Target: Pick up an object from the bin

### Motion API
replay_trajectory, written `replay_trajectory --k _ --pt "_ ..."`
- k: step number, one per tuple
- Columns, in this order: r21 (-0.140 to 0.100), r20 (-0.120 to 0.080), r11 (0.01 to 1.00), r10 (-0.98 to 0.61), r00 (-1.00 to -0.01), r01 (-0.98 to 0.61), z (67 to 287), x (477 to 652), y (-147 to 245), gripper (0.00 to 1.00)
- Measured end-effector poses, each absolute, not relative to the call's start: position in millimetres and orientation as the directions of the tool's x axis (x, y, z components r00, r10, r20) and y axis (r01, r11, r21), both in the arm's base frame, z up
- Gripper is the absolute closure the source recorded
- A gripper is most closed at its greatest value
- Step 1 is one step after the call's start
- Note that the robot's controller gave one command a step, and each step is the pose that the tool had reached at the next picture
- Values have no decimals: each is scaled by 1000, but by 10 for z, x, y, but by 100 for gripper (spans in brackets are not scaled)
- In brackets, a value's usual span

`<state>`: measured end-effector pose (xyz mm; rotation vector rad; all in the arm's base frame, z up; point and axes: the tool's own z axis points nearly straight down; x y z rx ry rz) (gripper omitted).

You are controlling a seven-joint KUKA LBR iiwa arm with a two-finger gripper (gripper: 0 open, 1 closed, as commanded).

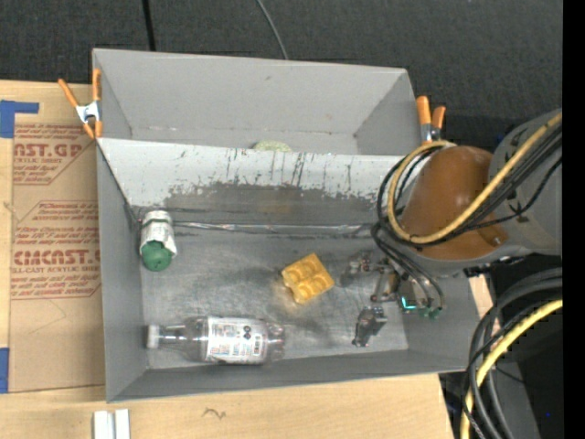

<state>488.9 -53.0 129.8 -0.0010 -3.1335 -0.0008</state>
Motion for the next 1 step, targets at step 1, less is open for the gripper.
replay_trajectory --k 1 --pt "0 1 1000 0 -1000 0 1338 4909 -529 0"
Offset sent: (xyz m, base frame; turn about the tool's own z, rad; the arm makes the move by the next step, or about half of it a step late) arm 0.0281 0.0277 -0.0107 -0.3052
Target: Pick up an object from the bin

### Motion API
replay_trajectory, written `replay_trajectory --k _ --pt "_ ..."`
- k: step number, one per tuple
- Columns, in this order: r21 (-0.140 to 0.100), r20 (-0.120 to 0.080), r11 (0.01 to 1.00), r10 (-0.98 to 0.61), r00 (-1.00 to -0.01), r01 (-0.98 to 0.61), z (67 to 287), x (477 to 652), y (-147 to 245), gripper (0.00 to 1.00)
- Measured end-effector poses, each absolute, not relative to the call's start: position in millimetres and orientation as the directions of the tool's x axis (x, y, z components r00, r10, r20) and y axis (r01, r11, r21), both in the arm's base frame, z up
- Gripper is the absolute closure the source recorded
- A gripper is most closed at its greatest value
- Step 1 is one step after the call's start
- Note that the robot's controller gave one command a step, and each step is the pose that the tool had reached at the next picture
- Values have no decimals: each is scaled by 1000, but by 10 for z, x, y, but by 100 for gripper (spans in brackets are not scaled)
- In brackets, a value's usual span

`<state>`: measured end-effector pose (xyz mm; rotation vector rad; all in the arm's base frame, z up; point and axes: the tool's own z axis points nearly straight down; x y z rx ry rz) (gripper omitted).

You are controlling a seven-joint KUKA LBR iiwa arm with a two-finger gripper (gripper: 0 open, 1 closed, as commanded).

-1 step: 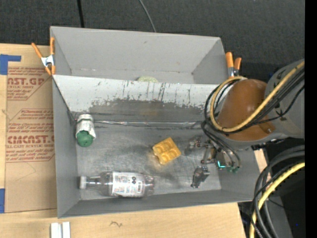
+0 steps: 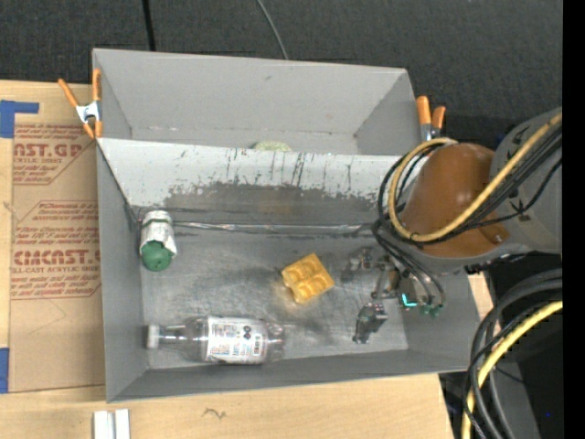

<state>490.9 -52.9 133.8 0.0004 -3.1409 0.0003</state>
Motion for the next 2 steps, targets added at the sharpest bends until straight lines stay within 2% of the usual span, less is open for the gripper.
replay_trajectory --k 1,2 --pt "-1 0 996 -94 -996 -94 1296 4989 -455 0" --pt "-5 -13 965 -262 -965 -262 975 5048 -134 0"
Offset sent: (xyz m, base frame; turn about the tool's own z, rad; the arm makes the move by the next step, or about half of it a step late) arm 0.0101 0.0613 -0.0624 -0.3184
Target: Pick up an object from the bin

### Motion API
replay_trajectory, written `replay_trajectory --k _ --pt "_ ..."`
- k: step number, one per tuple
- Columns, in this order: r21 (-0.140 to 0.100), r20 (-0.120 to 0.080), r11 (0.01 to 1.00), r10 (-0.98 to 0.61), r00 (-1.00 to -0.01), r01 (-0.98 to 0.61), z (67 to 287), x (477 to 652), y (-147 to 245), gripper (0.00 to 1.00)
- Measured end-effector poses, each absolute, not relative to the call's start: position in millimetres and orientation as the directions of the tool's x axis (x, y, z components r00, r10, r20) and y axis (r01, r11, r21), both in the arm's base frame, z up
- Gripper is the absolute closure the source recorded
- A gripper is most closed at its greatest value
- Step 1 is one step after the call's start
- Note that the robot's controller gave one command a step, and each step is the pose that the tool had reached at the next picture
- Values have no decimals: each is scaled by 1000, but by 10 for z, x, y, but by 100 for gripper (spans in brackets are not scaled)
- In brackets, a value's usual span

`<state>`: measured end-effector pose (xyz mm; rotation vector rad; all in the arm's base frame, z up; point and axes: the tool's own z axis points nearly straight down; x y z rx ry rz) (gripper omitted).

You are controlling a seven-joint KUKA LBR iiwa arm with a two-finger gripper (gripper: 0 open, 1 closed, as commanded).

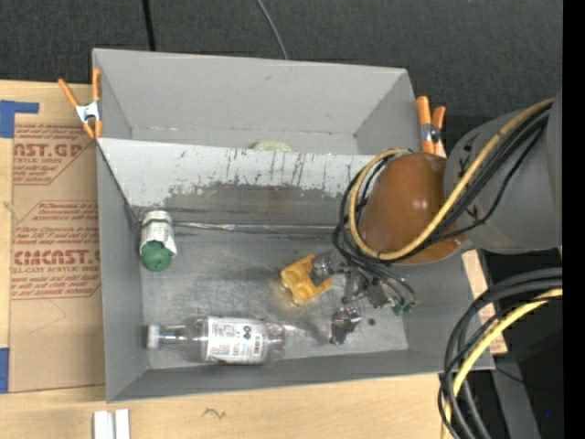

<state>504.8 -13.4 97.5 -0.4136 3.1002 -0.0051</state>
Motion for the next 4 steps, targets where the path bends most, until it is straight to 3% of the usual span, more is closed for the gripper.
replay_trajectory --k 1,2,3,4 --pt "-16 -31 957 -290 -957 -290 964 5110 -109 0" --pt "-21 -28 962 -273 -962 -273 942 5126 151 0" --pt "-23 -33 948 -317 -948 -317 906 5224 753 0" --pt "-9 -57 924 -382 -922 -383 909 5264 1511 100"
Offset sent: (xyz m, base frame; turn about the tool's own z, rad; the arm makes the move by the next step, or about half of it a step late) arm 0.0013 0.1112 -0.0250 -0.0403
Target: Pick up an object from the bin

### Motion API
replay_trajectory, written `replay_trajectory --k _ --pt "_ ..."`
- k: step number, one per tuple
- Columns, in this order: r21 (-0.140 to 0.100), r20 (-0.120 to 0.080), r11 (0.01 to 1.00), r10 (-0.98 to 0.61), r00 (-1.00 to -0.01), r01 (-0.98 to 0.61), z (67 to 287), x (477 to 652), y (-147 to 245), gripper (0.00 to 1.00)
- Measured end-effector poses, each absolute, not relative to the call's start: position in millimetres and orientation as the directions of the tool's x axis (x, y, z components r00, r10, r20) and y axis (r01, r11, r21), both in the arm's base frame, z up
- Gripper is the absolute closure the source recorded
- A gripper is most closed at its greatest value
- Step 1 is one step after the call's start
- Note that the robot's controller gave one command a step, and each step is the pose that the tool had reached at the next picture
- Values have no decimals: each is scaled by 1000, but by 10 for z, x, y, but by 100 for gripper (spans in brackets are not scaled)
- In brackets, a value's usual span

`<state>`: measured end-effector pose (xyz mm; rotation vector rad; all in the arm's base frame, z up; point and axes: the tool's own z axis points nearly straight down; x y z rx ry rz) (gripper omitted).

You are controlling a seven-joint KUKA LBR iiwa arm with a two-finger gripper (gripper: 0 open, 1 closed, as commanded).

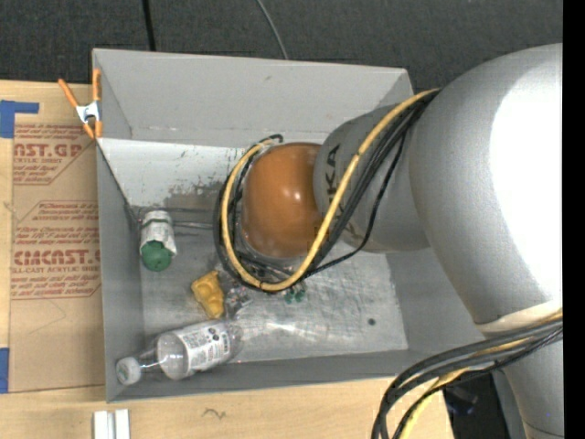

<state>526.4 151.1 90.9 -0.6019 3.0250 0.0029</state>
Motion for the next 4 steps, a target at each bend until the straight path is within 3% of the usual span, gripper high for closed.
replay_trajectory --k 3,4 --pt "-1 -64 915 -403 -913 -403 931 5260 1427 100" --pt "-1 -64 915 -403 -913 -403 931 5260 1427 0"
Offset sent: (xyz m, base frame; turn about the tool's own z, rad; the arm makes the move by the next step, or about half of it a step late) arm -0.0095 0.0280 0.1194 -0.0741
